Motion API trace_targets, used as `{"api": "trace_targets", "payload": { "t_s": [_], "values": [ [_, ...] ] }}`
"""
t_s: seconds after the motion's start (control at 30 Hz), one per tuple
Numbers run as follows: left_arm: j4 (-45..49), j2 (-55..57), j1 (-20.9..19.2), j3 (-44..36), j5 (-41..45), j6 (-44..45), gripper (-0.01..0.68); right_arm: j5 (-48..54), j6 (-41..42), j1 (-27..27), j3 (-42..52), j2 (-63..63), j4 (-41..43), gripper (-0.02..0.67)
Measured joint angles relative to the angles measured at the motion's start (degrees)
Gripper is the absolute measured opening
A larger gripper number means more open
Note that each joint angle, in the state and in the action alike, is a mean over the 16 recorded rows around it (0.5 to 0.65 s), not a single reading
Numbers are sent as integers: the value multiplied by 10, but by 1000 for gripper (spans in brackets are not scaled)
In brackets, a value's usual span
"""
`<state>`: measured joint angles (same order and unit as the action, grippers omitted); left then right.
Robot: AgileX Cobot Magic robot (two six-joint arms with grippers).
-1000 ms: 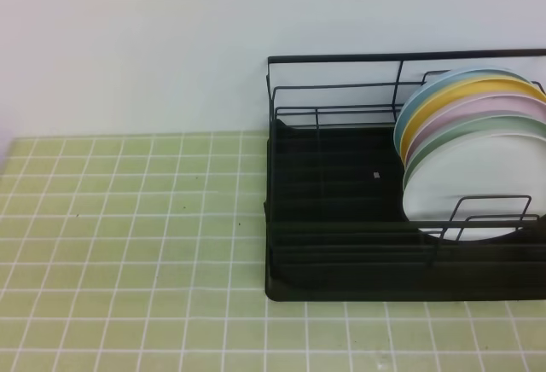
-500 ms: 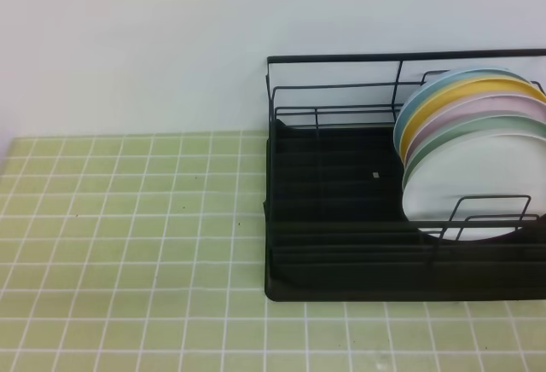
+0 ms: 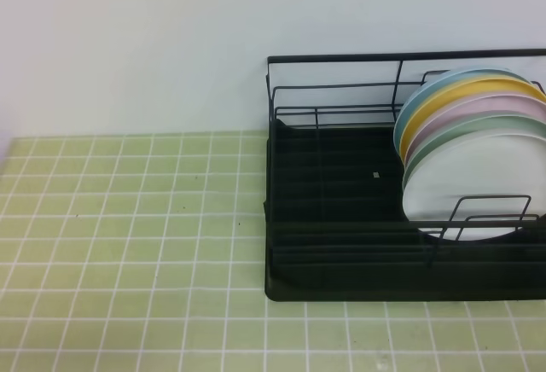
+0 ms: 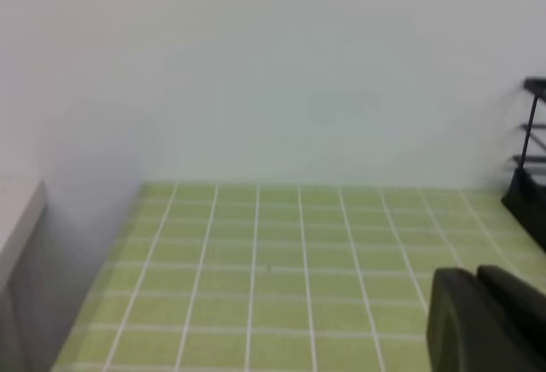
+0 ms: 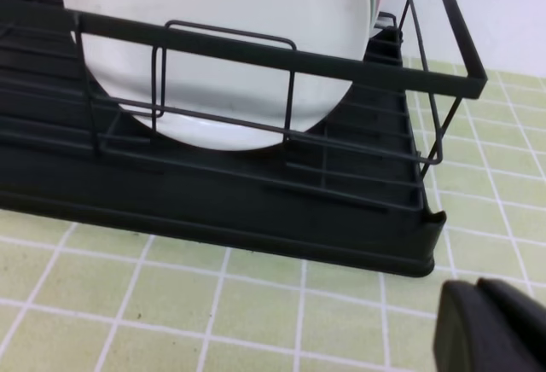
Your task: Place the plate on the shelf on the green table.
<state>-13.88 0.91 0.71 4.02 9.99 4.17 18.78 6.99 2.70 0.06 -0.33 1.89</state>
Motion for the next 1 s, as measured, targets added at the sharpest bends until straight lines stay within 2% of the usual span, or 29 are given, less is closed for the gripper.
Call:
{"api": "trace_targets", "payload": {
  "t_s": [0.37, 1.0],
  "values": [
    [48, -13, 17, -39, 12, -23, -2, 0, 0, 0, 0, 0, 0, -3],
    [73, -13, 29, -41, 76, -42, -2, 1, 0, 0, 1, -1, 0, -3]
  ]
}}
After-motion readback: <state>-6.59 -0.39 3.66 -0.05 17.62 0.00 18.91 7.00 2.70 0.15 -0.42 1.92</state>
